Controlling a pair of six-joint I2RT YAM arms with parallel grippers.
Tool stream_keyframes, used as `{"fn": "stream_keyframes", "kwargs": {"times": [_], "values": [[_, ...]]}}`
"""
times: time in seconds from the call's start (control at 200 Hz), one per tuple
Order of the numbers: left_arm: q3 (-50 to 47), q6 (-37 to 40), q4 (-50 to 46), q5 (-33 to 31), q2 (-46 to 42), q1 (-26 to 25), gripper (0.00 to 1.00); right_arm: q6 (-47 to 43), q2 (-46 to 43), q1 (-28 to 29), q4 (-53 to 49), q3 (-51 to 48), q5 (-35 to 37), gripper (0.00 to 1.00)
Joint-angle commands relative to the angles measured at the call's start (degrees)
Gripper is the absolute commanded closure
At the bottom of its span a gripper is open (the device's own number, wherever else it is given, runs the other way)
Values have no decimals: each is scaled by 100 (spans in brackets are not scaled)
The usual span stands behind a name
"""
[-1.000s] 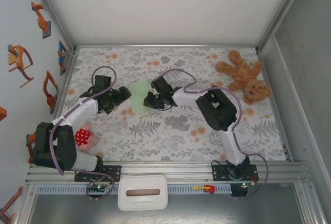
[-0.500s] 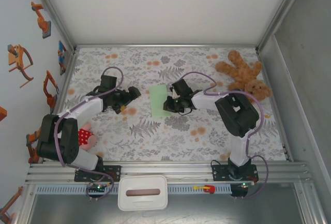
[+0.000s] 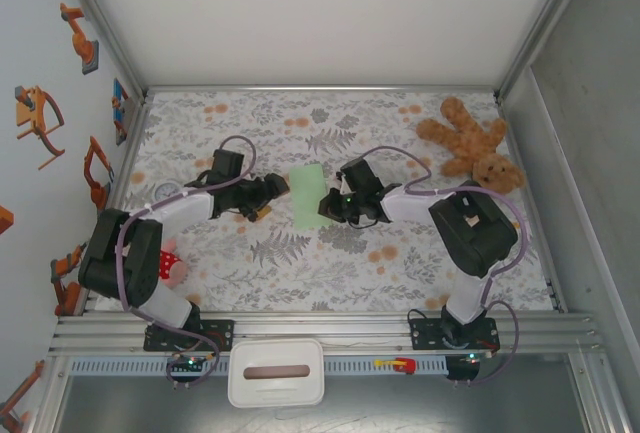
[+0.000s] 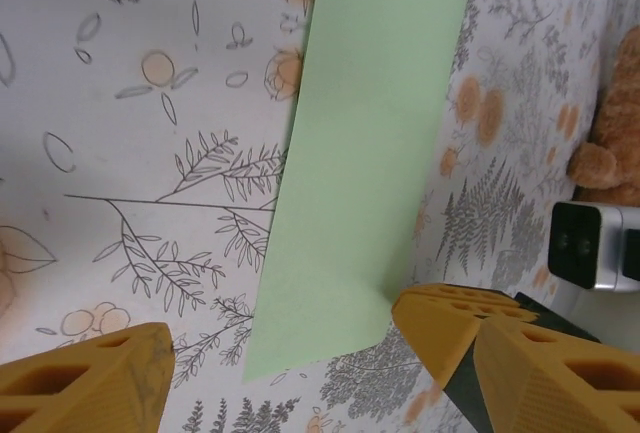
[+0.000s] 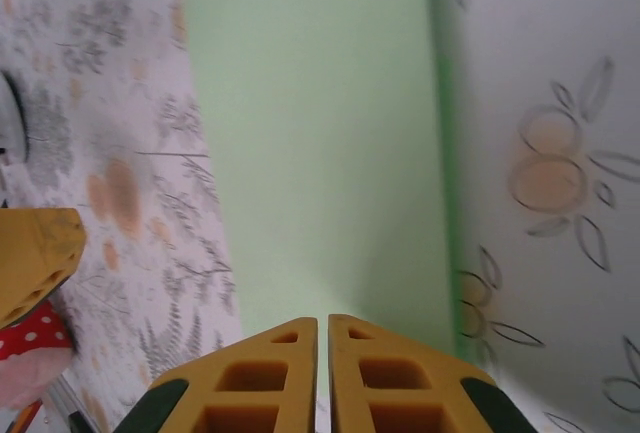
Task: Fold a paper plane with a square sheet of paper (pick it up from the middle)
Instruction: Move the paper to the center of the table, then third fold the triangle at the center of the table.
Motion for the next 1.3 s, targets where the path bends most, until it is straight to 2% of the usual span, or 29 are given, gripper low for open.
{"fn": "stream_keyframes", "kwargs": {"times": [0.0, 0.23, 0.606, 0.982, 1.292], "values": [[-62, -229, 228, 243, 110, -118, 28, 202, 32, -28, 160, -151, 28, 89], [-69, -292, 316, 240, 320, -320, 43, 305, 317, -137, 364, -396, -2, 91], [22, -245, 309, 270, 747, -492, 56, 506, 507, -308, 796, -768, -258, 91], [589, 222, 67, 289, 1215, -491, 62, 506, 544, -337, 847, -806, -298, 92], [719, 397, -194, 148, 1287, -491, 60, 510, 518, -344, 845, -825, -280, 92]]}}
